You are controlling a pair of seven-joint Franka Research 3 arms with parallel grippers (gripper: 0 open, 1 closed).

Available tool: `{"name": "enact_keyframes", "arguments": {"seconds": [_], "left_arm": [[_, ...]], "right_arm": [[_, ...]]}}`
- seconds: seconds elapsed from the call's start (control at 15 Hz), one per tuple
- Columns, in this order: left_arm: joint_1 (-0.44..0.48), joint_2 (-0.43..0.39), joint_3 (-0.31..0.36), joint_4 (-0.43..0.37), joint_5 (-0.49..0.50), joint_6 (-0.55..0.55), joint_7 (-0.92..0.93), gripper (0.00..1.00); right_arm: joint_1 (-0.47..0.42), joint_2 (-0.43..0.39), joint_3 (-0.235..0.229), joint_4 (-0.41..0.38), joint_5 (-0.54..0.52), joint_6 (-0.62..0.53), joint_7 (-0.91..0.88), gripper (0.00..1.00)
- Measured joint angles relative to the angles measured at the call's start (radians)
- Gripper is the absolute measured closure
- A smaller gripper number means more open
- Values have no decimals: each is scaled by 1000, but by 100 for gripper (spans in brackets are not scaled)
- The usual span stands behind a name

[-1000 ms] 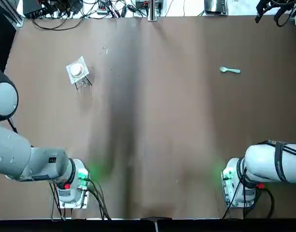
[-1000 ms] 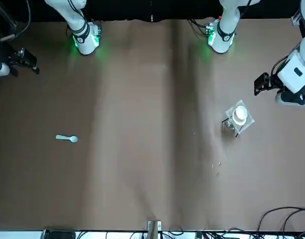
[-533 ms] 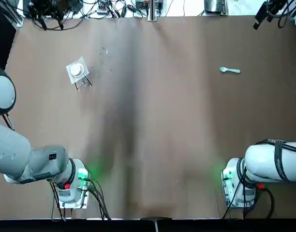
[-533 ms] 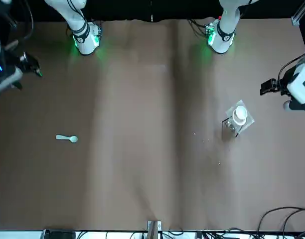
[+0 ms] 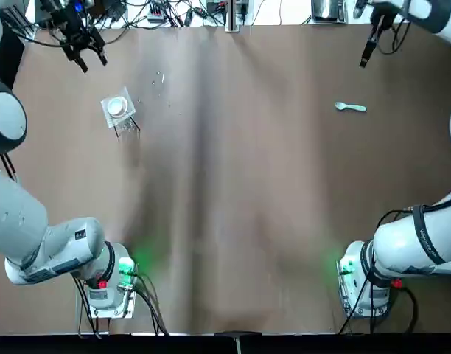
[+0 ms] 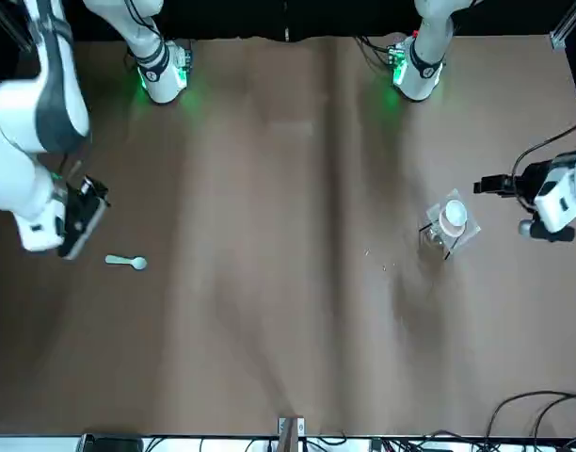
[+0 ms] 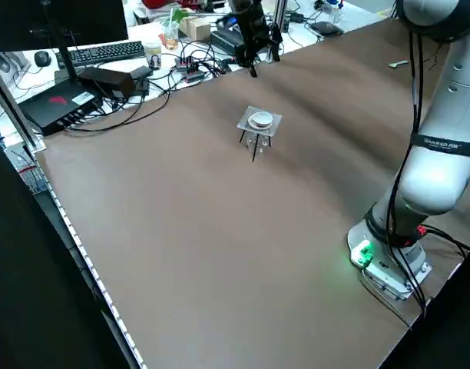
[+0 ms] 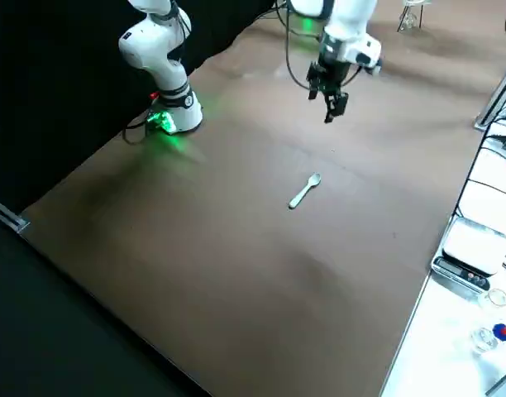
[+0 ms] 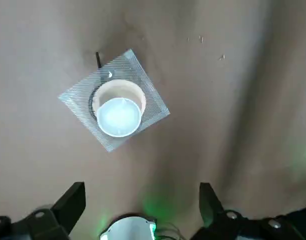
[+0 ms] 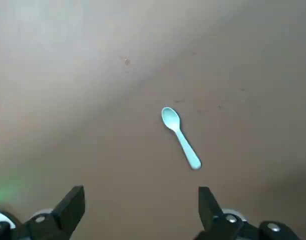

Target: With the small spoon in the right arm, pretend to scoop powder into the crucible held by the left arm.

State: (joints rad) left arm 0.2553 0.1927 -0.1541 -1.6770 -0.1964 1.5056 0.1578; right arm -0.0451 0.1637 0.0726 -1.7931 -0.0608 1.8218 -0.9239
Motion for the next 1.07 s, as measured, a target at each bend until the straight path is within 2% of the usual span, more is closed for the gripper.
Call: {"name": "enact_keyframes", "arguments": {"seconds": [0.07, 0.2, 0.47, 0.53, 0.6, 0.67, 0.73, 0.8, 1.0, 1.07], "left_arm": [[-1, 38, -4, -4, -5, 0, 6, 0], [-1, 79, -8, -4, -6, 0, 23, 0], [30, 156, -6, -4, -6, 4, 89, 2], [44, 173, -6, -4, -6, 4, 106, 2], [55, 189, -6, -3, -6, 5, 120, 5], [60, 204, -6, -3, -6, 8, 127, 5], [61, 217, -6, -2, -6, 13, 131, 9], [60, 229, -6, -2, -6, 22, 136, 9], [58, 259, -7, -1, -6, 56, 161, 18], [58, 267, -7, -1, -6, 62, 164, 26]], "right_arm": [[2, 57, -2, 0, -9, 31, -78, 0], [-14, 102, -7, 1, -13, 77, -178, 1], [-111, 182, -14, 1, -9, 148, -421, 5], [-137, 206, -15, 1, -3, 169, -470, 11], [-155, 232, -15, 1, 0, 187, -505, 11], [-164, 258, -15, 1, 1, 203, -524, 16], [-165, 284, -15, 1, 2, 226, -534, 22], [-164, 309, -12, 1, 2, 253, -549, 22], [-170, 368, -9, 1, 5, 317, -606, 28], [-179, 382, -10, 1, 24, 324, -622, 28]]}}
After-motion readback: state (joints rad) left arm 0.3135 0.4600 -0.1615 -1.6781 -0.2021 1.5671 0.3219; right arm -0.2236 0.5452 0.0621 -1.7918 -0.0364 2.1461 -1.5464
